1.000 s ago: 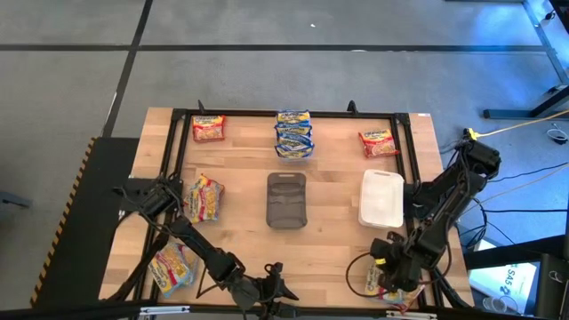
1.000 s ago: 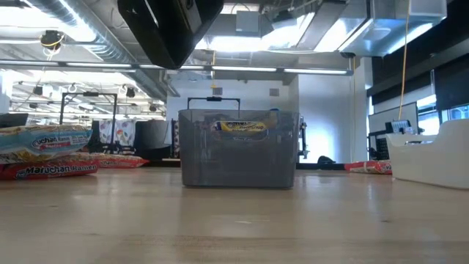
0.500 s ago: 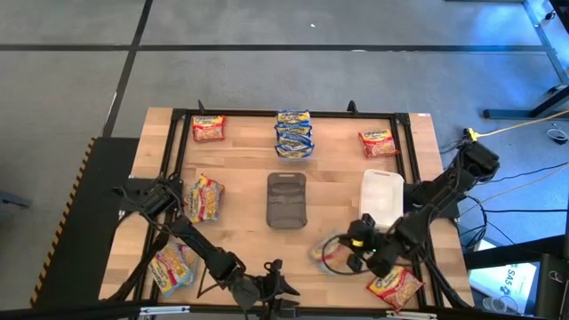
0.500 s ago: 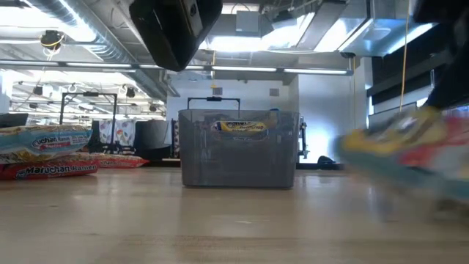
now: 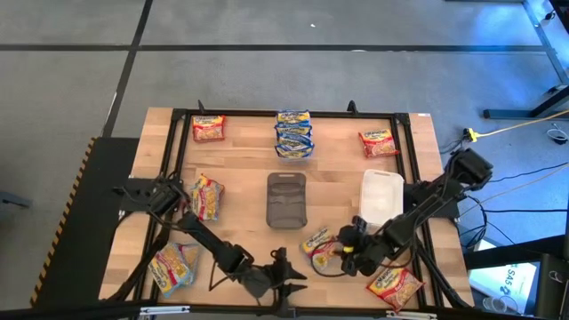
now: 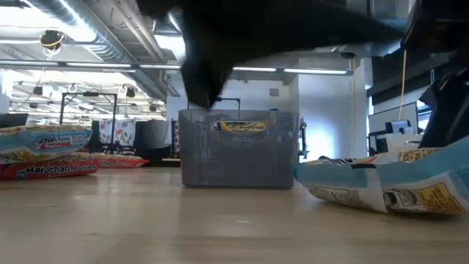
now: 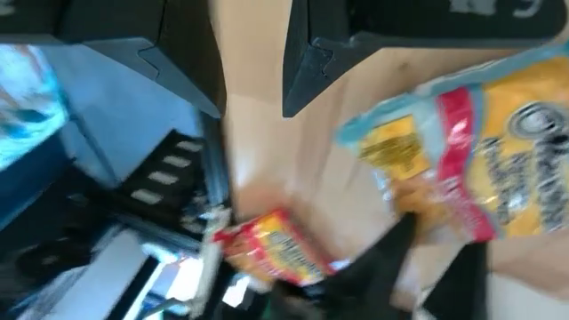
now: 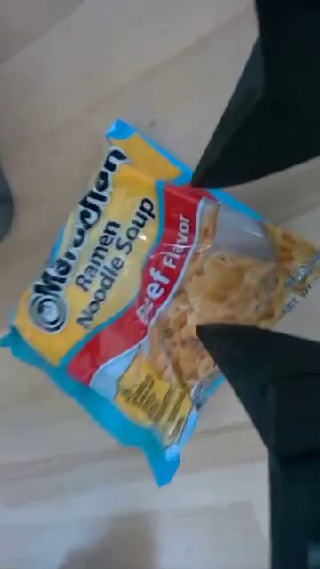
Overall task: Sort Maruchan noodles
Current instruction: Put the light blue noodle pack into the black bin
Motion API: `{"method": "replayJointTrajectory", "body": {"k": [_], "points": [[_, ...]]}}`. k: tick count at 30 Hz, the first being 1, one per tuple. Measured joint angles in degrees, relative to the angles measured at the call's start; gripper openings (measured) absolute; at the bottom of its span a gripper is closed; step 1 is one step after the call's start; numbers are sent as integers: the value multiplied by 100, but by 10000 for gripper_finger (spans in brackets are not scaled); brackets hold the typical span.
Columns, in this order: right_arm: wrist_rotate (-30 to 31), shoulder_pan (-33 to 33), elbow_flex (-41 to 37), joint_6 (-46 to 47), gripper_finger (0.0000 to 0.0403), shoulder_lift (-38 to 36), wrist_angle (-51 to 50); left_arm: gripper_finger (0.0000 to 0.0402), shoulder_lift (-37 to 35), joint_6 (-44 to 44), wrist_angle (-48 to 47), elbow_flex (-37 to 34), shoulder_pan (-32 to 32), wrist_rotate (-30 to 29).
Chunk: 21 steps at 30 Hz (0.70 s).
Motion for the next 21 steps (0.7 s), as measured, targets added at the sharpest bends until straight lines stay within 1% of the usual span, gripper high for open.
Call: {"method": "replayJointTrajectory", "body": {"k": [3, 6, 10, 12, 14, 16, 18, 21], "points": [[-327, 0, 0, -93, 262, 217, 311, 108, 51, -250, -188, 0, 87, 18], [-681, 43, 0, -40, 267, 422, 879, 108, 50, -637, -759, 1, 103, -1], [-888, 189, 2, 113, 268, 561, 1746, 108, 52, -1303, -1492, 5, 89, -2], [-887, 243, 57, 84, 268, 559, 1981, 108, 52, -1624, -1866, 3, 88, -5], [-908, 231, 195, -17, 268, 529, 1931, 108, 9, -1858, -2047, -1, 88, -10], [-934, 227, 383, -207, 268, 436, 1653, 108, -69, -1945, -2028, 0, 61, -15], [-962, 172, 588, -432, 268, 314, 1225, 108, -204, -1964, -1980, -4, 8, -50], [-896, 113, 790, -580, 269, 234, 479, 108, -252, -1931, -1624, 9, -140, -23]]}}
